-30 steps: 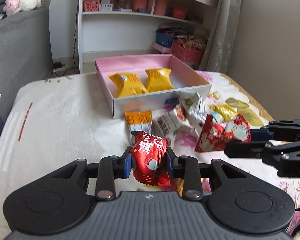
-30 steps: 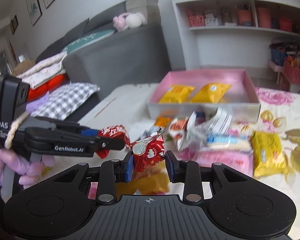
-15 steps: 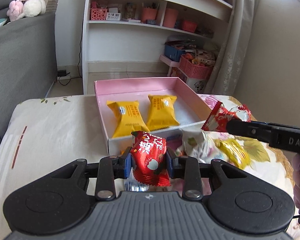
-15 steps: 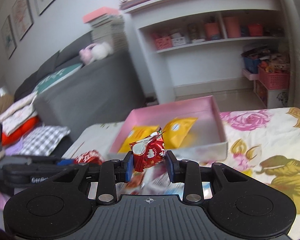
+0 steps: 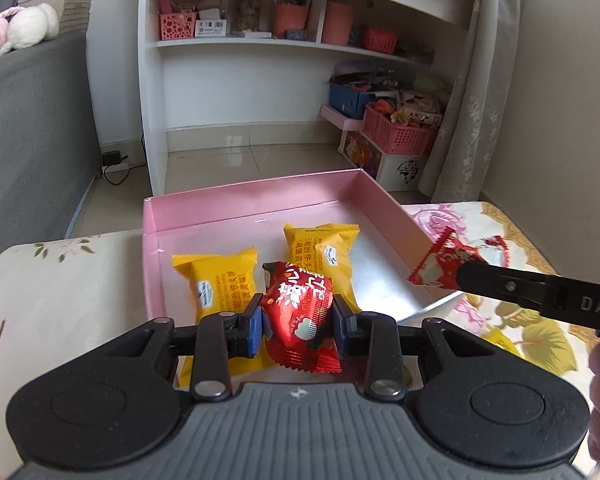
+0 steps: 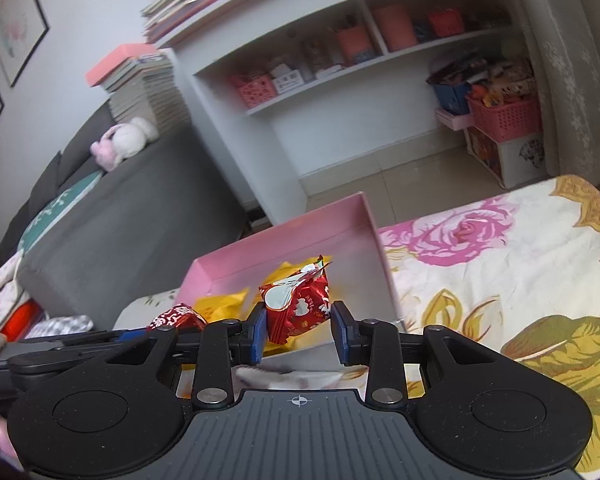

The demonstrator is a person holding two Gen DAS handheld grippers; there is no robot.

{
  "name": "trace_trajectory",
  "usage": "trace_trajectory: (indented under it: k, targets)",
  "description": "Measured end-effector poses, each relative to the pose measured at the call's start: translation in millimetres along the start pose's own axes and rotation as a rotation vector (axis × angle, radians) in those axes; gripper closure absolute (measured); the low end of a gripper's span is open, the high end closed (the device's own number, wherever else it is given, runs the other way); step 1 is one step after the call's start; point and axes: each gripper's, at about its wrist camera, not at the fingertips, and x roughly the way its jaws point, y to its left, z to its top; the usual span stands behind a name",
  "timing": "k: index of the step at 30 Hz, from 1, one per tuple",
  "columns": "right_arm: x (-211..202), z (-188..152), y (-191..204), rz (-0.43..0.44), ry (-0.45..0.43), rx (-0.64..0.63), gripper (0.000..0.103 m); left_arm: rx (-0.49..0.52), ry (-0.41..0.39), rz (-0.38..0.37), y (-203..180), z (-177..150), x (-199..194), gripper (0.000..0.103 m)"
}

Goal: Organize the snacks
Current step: 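Carry both red candies into the pink box and open both tools, then withdraw both tools from the box toward the remaining snacks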

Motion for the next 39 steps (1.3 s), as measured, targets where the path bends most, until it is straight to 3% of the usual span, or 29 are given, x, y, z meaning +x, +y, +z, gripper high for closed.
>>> trace_trajectory:
  k: [20, 23, 25, 26, 31, 39]
  targets:
    - [13, 2, -13, -0.001, 0.006, 0.05, 0.067, -0.033, 0.012, 0.087, 14, 14, 37, 0.072]
    - [11, 3, -12, 0.008, 0.011, 0.051, 0.06, -0.02, 0.002, 0.096, 11, 15, 34, 0.066]
    - [10, 3, -11, 0.008, 0.012, 0.05, 0.053, -0.008, -0.016, 0.107, 8, 16, 29, 0.045]
    - [9, 3, -11, 0.007, 0.012, 0.047, 0.053, -0.003, -0.024, 0.111, 6, 16, 26, 0.041]
    - [2, 5, -8, 0.008, 0.009, 0.041, 0.039, 0.022, -0.019, 0.106, 2, 16, 16, 0.03]
    - [-14, 10, -4, 0.011, -0.002, 0.041, 0.026, 0.066, -0.021, 0.112, -8, 10, -5, 0.023]
